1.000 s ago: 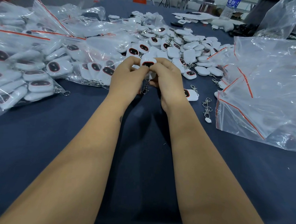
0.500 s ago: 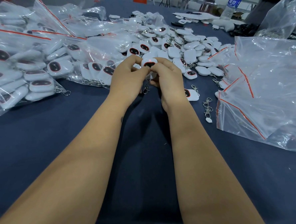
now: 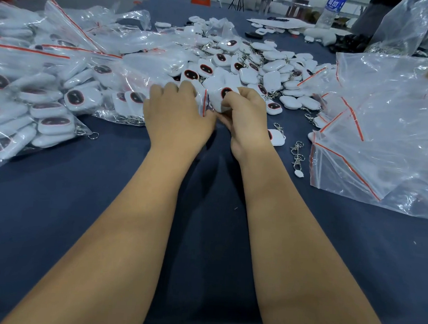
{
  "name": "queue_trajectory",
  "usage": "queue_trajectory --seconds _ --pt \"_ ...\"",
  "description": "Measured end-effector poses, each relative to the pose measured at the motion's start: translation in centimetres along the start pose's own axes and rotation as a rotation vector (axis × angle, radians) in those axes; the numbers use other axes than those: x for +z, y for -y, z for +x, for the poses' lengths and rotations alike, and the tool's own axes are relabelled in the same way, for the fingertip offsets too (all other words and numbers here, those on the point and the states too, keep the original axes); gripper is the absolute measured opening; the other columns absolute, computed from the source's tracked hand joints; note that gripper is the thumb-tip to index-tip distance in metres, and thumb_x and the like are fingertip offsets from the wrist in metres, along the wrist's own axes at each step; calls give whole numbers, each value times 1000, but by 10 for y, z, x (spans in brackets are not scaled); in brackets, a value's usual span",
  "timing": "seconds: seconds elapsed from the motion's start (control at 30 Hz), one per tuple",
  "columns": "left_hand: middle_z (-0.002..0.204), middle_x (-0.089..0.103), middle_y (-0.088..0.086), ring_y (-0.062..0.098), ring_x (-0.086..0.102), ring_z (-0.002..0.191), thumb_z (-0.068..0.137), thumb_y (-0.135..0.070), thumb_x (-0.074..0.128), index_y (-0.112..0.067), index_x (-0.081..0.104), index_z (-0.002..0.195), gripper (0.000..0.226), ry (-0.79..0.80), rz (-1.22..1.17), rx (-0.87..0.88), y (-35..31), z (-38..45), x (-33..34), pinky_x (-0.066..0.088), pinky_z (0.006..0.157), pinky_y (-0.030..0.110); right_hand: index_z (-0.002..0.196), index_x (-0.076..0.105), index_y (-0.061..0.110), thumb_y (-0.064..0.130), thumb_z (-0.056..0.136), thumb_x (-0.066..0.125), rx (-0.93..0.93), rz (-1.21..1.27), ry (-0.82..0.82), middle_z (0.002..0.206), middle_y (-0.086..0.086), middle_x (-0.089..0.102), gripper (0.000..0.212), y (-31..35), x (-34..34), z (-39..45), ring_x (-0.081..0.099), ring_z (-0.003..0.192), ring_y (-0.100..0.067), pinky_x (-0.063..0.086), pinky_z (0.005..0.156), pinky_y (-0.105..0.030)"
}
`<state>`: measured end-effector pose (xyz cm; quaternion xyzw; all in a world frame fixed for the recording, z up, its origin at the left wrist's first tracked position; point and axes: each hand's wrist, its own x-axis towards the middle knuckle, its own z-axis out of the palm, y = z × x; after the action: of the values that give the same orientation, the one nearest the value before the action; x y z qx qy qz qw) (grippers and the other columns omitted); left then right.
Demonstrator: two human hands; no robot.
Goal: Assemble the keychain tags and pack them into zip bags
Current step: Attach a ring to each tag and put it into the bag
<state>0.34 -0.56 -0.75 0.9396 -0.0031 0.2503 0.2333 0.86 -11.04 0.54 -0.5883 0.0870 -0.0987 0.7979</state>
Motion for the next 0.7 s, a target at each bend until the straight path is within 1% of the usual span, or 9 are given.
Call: queue_trajectory --seconds 0.03,0.1,0.23,0.33,0.4,0.47,0.57,0.67,0.7 --pt "118 58 11 34 43 118 82 -47 60 -14 61 115 47 35 78 -33 1 0 1 33 92 41 85 50 8 -9 84 48 -4 17 -18 83 -10 53 16 0 0 0 53 71 -17 55 82 -35" --pt "118 57 12 34 41 119 83 -48 60 -14 66 112 45 77 163 -64 3 1 2 30 94 42 85 48 5 -12 84 46 -3 74 -30 89 -12 51 18 1 1 0 52 76 -19 54 93 -39" --pt "102 64 16 36 46 114 87 -33 56 -12 70 94 27 42 149 -31 4 1 2 33 86 41 88 46 6 -15 87 45 3 240 28 97 -14 46 22 5 2 -3 53 89 -24 55 94 -38" --pt "79 61 14 35 51 89 86 -27 51 -9 59 77 21 6 43 -30 3 2 -1 32 68 36 89 47 6 -15 91 46 19 358 134 90 -15 54 22 5 4 -5 59 94 -29 51 101 -42" --pt "80 62 10 33 52 82 88 -28 50 -11 59 80 21 -8 -54 -88 2 3 -2 35 65 35 91 48 5 -13 93 49 29 354 165 90 -15 58 18 3 7 -6 63 88 -25 50 101 -41" --pt "93 65 5 28 54 84 89 -33 50 -16 60 90 20 -29 -175 -172 1 3 -5 37 68 34 94 48 6 -10 93 52 22 254 144 95 -16 58 16 -1 10 -7 63 86 -22 51 99 -41" --pt "89 63 -6 19 54 82 86 -34 51 -23 55 89 12 -69 -370 -229 -1 1 -8 34 66 32 95 51 11 -1 90 63 -46 -75 78 93 -14 63 18 -8 12 -6 63 84 -20 55 92 -41" --pt "78 61 -7 15 57 78 81 -30 55 -23 56 86 8 -70 -506 -171 -4 -1 -10 40 64 31 87 64 16 2 88 63 -225 -405 48 79 2 67 14 -13 11 -6 60 71 -3 51 71 -20" --pt "76 61 -7 15 56 74 80 -28 55 -23 56 84 6 -68 -534 -140 -5 -2 -10 42 63 31 86 69 14 3 87 61 -286 -517 51 75 3 68 13 -13 11 -7 57 68 -2 48 67 -18"
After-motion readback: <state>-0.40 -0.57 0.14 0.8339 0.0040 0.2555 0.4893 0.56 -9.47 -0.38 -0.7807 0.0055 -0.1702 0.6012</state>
